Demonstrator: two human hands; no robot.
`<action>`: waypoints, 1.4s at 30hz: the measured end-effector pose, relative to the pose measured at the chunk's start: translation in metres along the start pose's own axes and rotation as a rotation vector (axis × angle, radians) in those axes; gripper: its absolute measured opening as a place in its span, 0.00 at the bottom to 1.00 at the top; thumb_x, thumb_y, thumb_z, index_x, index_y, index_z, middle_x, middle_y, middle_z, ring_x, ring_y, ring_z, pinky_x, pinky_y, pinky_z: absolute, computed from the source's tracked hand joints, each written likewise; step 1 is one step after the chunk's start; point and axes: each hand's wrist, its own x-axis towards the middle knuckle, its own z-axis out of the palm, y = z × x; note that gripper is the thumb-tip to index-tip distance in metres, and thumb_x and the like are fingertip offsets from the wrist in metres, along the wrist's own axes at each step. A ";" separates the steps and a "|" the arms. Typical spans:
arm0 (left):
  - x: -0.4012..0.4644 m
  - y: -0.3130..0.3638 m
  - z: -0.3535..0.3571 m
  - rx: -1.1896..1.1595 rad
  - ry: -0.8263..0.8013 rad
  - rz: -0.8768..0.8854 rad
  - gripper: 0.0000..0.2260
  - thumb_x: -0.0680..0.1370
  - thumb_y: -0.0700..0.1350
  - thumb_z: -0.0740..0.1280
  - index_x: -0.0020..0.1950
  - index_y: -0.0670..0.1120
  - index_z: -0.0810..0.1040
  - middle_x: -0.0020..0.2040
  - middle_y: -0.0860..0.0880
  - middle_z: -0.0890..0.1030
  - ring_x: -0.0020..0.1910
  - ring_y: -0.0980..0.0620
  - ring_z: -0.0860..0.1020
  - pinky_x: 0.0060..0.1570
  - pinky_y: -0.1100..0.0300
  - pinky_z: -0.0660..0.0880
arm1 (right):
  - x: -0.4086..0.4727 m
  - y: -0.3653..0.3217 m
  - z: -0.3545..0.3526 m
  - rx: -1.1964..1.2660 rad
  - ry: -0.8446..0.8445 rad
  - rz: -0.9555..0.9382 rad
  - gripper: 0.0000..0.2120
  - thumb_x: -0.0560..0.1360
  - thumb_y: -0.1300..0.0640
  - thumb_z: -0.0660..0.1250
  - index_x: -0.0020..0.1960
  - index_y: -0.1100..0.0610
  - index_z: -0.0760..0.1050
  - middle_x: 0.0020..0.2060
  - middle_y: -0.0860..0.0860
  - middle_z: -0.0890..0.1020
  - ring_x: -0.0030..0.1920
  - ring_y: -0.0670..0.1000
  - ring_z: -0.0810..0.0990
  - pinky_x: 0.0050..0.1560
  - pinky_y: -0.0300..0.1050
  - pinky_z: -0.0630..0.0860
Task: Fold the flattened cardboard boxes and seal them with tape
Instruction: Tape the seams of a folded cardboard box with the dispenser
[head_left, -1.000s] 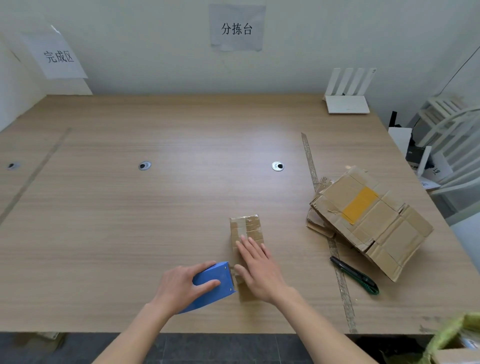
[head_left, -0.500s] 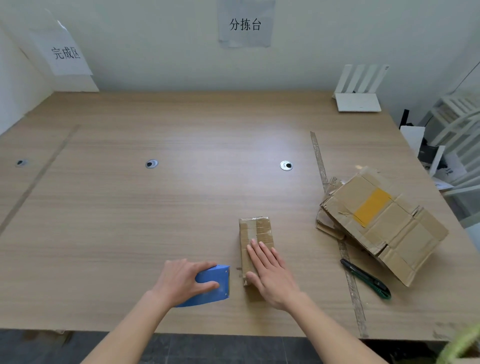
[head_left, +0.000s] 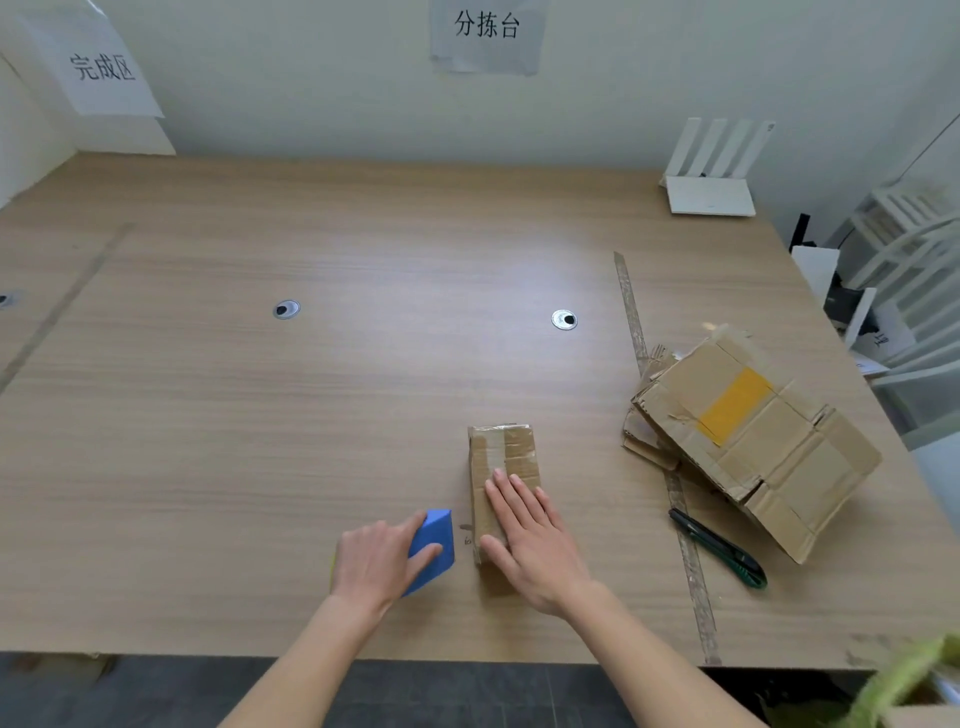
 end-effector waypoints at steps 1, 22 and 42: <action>0.000 -0.004 0.003 -0.025 0.011 -0.001 0.20 0.65 0.67 0.75 0.51 0.58 0.83 0.23 0.52 0.75 0.21 0.50 0.76 0.24 0.66 0.55 | 0.000 -0.003 0.002 0.026 0.028 0.015 0.33 0.83 0.37 0.46 0.83 0.47 0.39 0.80 0.41 0.35 0.79 0.41 0.32 0.77 0.46 0.32; -0.022 -0.021 0.043 -0.159 0.170 0.007 0.27 0.67 0.63 0.75 0.63 0.56 0.80 0.24 0.52 0.64 0.20 0.49 0.67 0.28 0.60 0.63 | 0.012 -0.004 -0.004 0.117 0.145 0.009 0.43 0.73 0.31 0.67 0.80 0.50 0.58 0.80 0.43 0.55 0.80 0.47 0.51 0.81 0.48 0.45; 0.011 0.049 0.025 -0.286 0.298 0.354 0.29 0.77 0.65 0.60 0.74 0.52 0.70 0.78 0.51 0.65 0.75 0.53 0.64 0.72 0.53 0.65 | -0.008 0.057 -0.021 0.069 0.049 -0.278 0.40 0.77 0.40 0.68 0.82 0.51 0.56 0.82 0.43 0.50 0.81 0.43 0.42 0.80 0.42 0.41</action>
